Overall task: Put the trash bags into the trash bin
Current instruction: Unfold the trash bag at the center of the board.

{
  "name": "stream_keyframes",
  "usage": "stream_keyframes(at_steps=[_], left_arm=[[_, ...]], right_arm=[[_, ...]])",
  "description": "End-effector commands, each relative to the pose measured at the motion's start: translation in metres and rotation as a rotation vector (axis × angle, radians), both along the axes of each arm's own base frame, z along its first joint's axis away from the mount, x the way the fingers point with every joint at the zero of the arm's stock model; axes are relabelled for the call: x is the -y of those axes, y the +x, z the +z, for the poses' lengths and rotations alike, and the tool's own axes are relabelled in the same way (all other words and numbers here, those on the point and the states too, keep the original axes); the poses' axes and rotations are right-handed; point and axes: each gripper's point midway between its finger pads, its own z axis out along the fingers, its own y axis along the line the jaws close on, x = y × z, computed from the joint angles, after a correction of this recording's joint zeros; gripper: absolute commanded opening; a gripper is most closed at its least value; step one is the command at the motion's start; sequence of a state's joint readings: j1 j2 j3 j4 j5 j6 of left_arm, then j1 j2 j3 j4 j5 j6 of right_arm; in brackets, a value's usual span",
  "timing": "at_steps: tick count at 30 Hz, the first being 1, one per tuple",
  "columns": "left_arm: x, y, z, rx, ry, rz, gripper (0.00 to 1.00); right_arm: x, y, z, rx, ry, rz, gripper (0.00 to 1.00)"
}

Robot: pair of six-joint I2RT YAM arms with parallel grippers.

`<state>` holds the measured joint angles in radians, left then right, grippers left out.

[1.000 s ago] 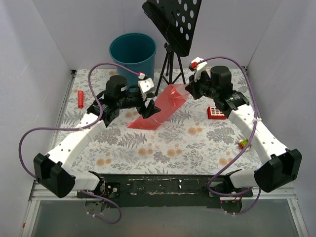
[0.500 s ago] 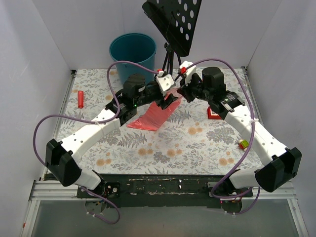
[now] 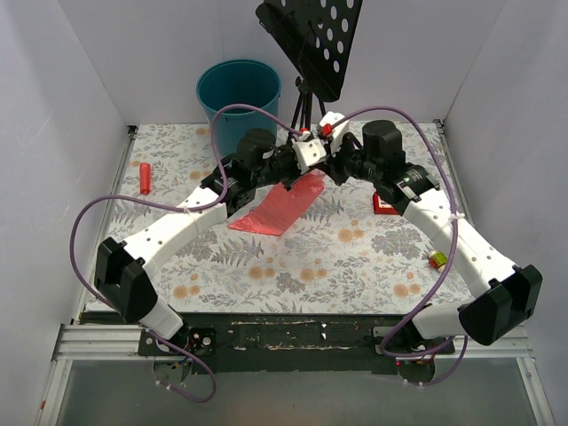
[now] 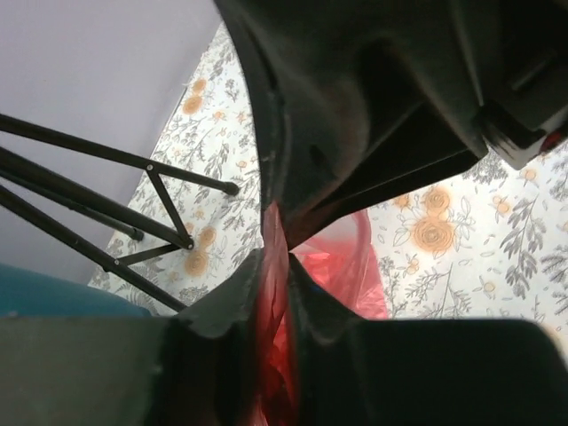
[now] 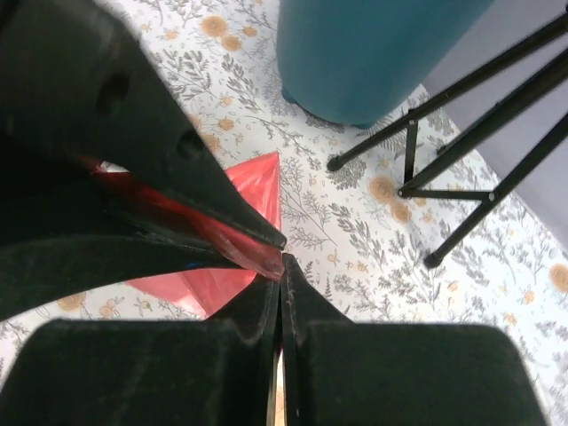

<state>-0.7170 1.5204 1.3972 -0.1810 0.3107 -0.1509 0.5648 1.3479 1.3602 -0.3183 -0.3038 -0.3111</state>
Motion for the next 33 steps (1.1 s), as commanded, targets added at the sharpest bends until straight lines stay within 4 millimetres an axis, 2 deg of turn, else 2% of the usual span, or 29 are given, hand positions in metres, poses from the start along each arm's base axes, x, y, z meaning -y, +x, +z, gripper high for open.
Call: stream_keyframes(at_steps=[1, 2, 3, 5, 7, 11, 14, 17, 20, 27, 30, 31, 33], left_arm=[[0.003, 0.008, 0.006, -0.069, -0.018, 0.056, 0.06], [0.002, 0.011, 0.013, -0.091, -0.063, 0.09, 0.0], [0.003, 0.011, 0.022, -0.107, -0.108, 0.112, 0.0], [0.001, 0.014, 0.036, -0.153, -0.192, 0.166, 0.0], [-0.003, 0.019, 0.048, -0.19, -0.261, 0.234, 0.0], [-0.015, 0.03, 0.068, -0.218, -0.368, 0.368, 0.0], [-0.019, 0.028, 0.084, -0.189, -0.385, 0.361, 0.0], [-0.026, 0.025, 0.092, -0.147, -0.376, 0.357, 0.0], [-0.04, 0.025, 0.089, -0.11, -0.342, 0.392, 0.0], [-0.074, 0.017, 0.06, -0.008, -0.224, 0.412, 0.0], [-0.083, 0.013, 0.048, 0.002, -0.195, 0.413, 0.0], [-0.084, 0.013, 0.044, -0.005, -0.187, 0.414, 0.0], [-0.085, 0.012, 0.042, -0.009, -0.184, 0.415, 0.0]], right_arm=[[0.004, 0.009, 0.009, -0.022, 0.068, -0.113, 0.12], [0.005, 0.014, 0.003, -0.053, 0.077, -0.155, 0.31], [0.004, 0.017, -0.003, -0.077, 0.084, -0.177, 0.39], [-0.001, 0.026, -0.013, -0.129, 0.101, -0.208, 0.51], [-0.007, 0.032, -0.015, -0.164, 0.119, -0.229, 0.55], [-0.005, 0.046, -0.025, -0.2, 0.106, -0.337, 0.58], [0.015, 0.058, -0.041, -0.182, 0.052, -0.46, 0.58], [0.03, 0.06, -0.048, -0.171, 0.031, -0.505, 0.56], [0.048, 0.06, -0.049, -0.128, -0.007, -0.514, 0.55], [0.096, 0.055, -0.045, -0.035, -0.094, -0.557, 0.54], [0.101, 0.048, -0.045, -0.008, -0.13, -0.518, 0.52], [0.1, 0.045, -0.044, -0.002, -0.136, -0.494, 0.48], [0.099, 0.041, -0.048, 0.005, -0.167, -0.458, 0.46]])
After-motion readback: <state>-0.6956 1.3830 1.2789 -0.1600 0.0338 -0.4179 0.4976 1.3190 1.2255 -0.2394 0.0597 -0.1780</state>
